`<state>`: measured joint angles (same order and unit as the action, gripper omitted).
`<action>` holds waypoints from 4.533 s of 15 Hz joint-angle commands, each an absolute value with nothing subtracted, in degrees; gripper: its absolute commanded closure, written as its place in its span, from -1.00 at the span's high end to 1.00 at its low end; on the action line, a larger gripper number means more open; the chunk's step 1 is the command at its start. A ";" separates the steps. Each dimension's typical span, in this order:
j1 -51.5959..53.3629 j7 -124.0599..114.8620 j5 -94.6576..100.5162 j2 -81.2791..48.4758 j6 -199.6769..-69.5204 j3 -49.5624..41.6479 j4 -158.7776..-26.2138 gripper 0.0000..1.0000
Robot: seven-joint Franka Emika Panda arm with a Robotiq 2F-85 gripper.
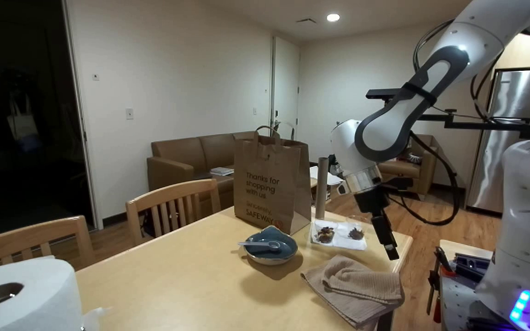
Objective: Use the cloth to wipe the table.
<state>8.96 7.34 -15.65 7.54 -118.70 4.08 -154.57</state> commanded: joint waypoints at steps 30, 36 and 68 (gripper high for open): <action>-9.89 -42.17 28.27 -0.87 -162.56 18.61 -157.76 1.00; -13.27 -39.33 31.21 -16.13 -173.13 11.67 -154.25 1.00; 23.44 -41.01 37.16 -24.52 -183.79 -5.74 -137.96 -0.91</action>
<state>22.27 -39.38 36.44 -22.13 -180.60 -2.61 -137.69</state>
